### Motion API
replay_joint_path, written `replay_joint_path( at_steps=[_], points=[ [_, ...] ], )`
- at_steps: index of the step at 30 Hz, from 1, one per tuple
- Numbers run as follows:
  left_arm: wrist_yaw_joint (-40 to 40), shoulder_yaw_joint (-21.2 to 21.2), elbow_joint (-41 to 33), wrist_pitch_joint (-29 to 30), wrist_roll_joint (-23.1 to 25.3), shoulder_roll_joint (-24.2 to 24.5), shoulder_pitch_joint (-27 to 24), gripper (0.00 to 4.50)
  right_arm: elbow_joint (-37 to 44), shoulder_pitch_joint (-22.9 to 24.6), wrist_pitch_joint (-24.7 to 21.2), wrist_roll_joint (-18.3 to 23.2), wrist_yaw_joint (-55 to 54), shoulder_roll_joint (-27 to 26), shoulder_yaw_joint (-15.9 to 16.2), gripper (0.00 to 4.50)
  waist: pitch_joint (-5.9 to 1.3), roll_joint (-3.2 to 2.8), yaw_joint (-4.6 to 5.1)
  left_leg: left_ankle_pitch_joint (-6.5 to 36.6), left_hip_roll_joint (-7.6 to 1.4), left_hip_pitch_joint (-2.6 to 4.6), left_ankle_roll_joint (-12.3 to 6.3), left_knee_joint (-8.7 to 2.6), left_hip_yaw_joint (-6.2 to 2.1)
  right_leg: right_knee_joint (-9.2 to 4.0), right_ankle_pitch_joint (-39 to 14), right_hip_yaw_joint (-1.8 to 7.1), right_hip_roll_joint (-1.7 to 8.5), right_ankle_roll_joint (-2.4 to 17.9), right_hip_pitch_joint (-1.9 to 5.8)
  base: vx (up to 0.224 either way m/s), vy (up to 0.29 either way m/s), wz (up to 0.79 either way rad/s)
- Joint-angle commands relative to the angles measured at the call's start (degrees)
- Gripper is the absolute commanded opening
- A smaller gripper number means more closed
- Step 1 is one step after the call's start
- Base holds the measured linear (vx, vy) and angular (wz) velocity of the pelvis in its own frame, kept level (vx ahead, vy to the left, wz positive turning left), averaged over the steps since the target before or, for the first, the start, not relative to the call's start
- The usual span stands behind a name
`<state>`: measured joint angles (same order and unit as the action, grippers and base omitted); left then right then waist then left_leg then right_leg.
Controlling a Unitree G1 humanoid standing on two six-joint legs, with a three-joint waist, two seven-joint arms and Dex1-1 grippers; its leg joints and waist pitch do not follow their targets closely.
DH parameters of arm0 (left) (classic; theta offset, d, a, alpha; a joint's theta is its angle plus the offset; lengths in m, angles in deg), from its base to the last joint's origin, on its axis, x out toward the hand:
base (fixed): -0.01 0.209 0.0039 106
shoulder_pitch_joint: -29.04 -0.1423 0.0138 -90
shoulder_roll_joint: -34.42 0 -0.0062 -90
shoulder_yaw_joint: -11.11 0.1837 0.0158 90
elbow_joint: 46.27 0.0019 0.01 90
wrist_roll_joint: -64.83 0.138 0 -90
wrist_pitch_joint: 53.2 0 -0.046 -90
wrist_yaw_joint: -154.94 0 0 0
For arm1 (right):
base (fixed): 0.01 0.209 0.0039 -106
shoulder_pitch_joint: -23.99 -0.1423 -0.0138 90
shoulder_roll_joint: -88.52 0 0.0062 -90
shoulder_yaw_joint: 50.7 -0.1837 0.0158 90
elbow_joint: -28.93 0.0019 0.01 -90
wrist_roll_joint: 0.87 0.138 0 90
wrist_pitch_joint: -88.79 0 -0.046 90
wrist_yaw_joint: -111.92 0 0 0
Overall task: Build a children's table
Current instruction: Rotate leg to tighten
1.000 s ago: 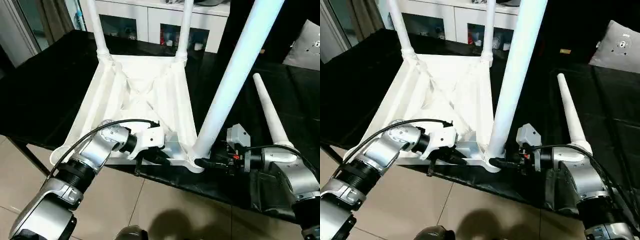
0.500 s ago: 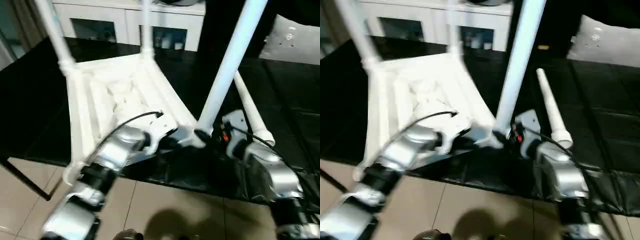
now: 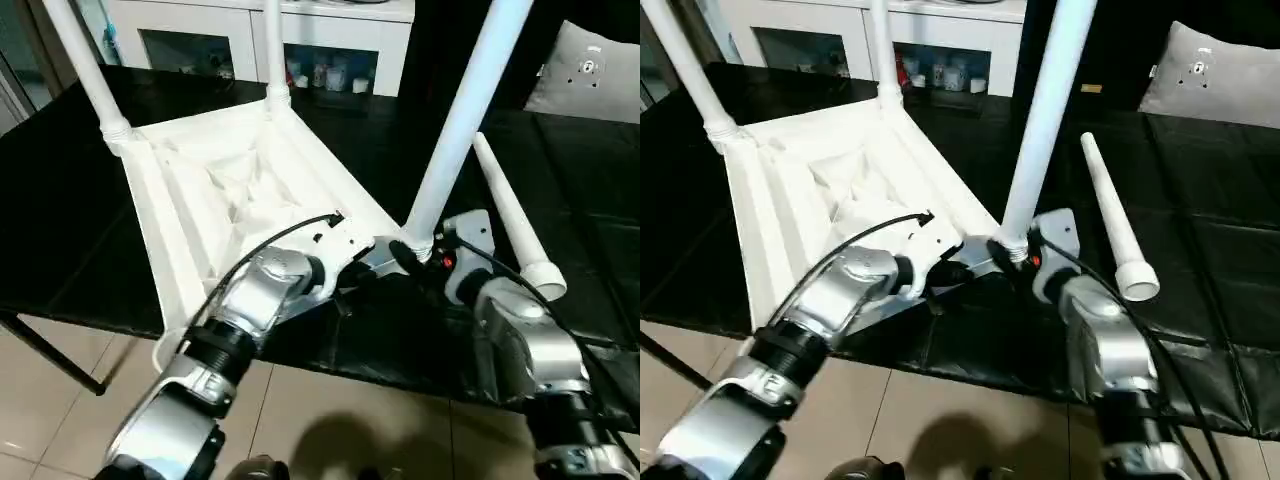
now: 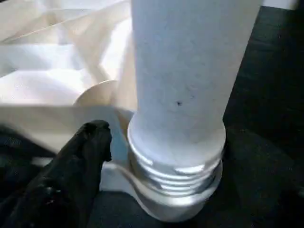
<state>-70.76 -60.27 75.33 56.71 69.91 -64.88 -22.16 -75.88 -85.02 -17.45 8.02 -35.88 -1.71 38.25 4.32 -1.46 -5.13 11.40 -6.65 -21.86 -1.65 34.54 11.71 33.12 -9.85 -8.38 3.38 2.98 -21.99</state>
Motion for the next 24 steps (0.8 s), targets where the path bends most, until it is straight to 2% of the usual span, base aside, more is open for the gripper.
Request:
replay_joint_path(
  at_steps=[1,4,5,6,9,10,11,12,13,15,16,18,22,23,24],
  points=[
    [-2.65,-0.43,-3.91,-3.36,-1.30,1.64,0.42,0.00,0.24,0.41,1.88,0.42,4.33,2.20,0.99,4.32,-4.43,0.47,-0.56,9.72,-8.64,1.19,-3.06,-3.88,-4.50,-4.56,-13.39,5.70,9.61,7.37,3.22,0.000,0.000,0.00],
    [-5.65,0.18,-4.63,-4.44,-1.41,3.92,-0.29,0.00,-0.22,0.93,4.55,0.00,10.02,6.68,1.72,4.46,-4.47,0.40,-0.70,9.70,-8.86,1.42,-2.70,-3.97,-4.49,-4.27,-12.58,5.72,9.36,7.62,3.05,0.000,0.000,0.00],
    [-6.64,0.50,-4.74,-5.00,-1.30,4.67,-0.46,0.00,-0.13,1.10,5.17,0.56,11.99,7.70,1.56,4.46,-4.50,0.44,-0.79,9.57,-8.82,1.29,-3.00,-3.93,-4.51,-4.05,-11.60,5.71,9.41,7.86,3.15,0.000,0.000,0.00],
    [-8.75,1.05,-4.71,-6.87,-1.41,5.94,-0.75,0.00,0.18,1.30,5.25,1.78,15.70,9.41,1.36,4.46,-4.83,0.82,-0.99,8.62,-8.79,1.27,-3.40,-3.74,-4.40,-3.79,-10.57,5.77,9.66,8.18,3.33,0.000,0.000,0.00],
    [-11.97,1.73,-5.50,-8.78,-1.98,7.39,-1.32,0.00,0.44,1.33,4.77,2.82,19.03,11.12,1.24,4.46,-4.91,0.64,-1.39,7.06,-8.66,1.05,-4.67,-3.53,-4.29,-3.60,-8.86,5.70,9.53,8.67,3.37,0.000,0.000,0.00],
    [-13.64,2.08,-5.73,-9.63,-2.31,7.99,-1.45,0.00,0.63,1.39,4.86,3.27,20.37,11.62,1.40,4.46,-4.94,0.76,-1.46,6.52,-8.87,1.13,-4.99,-3.56,-4.30,-3.53,-8.42,5.62,9.42,8.84,3.23,0.000,0.000,0.00],
    [-15.46,2.46,-5.96,-10.01,-2.59,8.72,-1.50,0.00,0.91,1.41,4.78,3.84,22.03,12.17,1.64,4.46,-5.00,0.55,-1.78,6.52,-8.90,1.23,-5.23,-3.50,-4.31,-3.44,-8.63,5.54,9.36,8.82,3.14,0.000,0.000,0.00],
    [-17.34,2.92,-6.23,-10.99,-2.81,9.52,-1.58,0.00,1.21,1.50,4.95,4.36,23.80,12.82,2.06,4.46,-4.98,0.60,-1.76,6.53,-9.02,1.25,-5.16,-3.55,-4.28,-3.39,-8.63,5.57,9.35,8.88,3.10,0.000,0.000,0.00],
    [-19.05,3.31,-6.38,-12.07,-3.03,10.19,-1.63,0.00,1.43,1.57,5.27,4.50,25.36,13.48,2.66,4.46,-5.03,0.51,-2.11,6.84,-9.08,1.50,-5.01,-3.53,-4.19,-3.49,-9.02,5.54,9.31,8.88,2.93,0.000,0.000,0.00],
    [-22.18,3.97,-6.72,-13.03,-3.50,11.33,-1.66,0.00,1.16,1.53,7.21,3.71,27.57,14.89,4.35,4.46,-5.02,0.44,-2.68,6.94,-9.20,1.53,-4.45,-3.56,-4.14,-3.31,-9.23,5.53,9.29,8.79,2.83,0.000,0.000,0.00],
    [-23.86,4.52,-6.66,-13.92,-3.51,12.02,-1.63,0.00,0.68,1.39,8.33,3.21,28.97,15.44,5.16,4.46,-5.07,0.31,-3.16,6.96,-9.35,1.82,-3.96,-3.59,-4.14,-3.28,-8.94,5.58,9.27,8.80,2.63,0.000,0.000,0.00],
    [-26.31,5.59,-6.27,-15.56,-3.11,13.05,-1.45,0.00,-0.01,1.09,10.01,2.45,30.98,15.99,6.35,4.46,-5.04,0.38,-3.71,7.95,-9.25,1.74,-3.25,-3.63,-4.15,-3.21,-9.54,5.58,9.50,8.87,2.66,0.000,0.000,0.00],
    [-28.16,6.55,-5.58,-17.44,-2.57,13.49,-0.91,0.00,-0.33,0.58,9.77,3.37,34.30,15.71,7.08,4.46,-5.01,0.28,-4.47,9.42,-9.53,1.92,-2.18,-3.73,-4.19,-3.39,-11.16,5.65,9.63,8.75,2.60,0.000,0.000,0.00],
    [-28.66,6.79,-5.42,-17.96,-2.58,13.46,-0.69,0.00,-0.41,0.41,9.80,3.57,35.43,15.70,7.64,4.20,-5.00,0.32,-4.55,9.71,-9.66,1.91,-1.78,-3.83,-4.29,-3.29,-11.35,5.61,9.58,8.72,2.59,0.000,0.000,0.00],
    [-28.80,6.84,-5.40,-18.09,-2.61,13.46,-0.65,0.00,-0.46,0.38,9.87,3.61,35.64,15.75,7.84,4.12,-5.03,0.34,-4.57,9.97,-9.68,1.84,-1.51,-3.84,-4.34,-3.30,-11.43,5.63,9.73,8.63,2.67,0.000,0.000,0.00]
  ],
)
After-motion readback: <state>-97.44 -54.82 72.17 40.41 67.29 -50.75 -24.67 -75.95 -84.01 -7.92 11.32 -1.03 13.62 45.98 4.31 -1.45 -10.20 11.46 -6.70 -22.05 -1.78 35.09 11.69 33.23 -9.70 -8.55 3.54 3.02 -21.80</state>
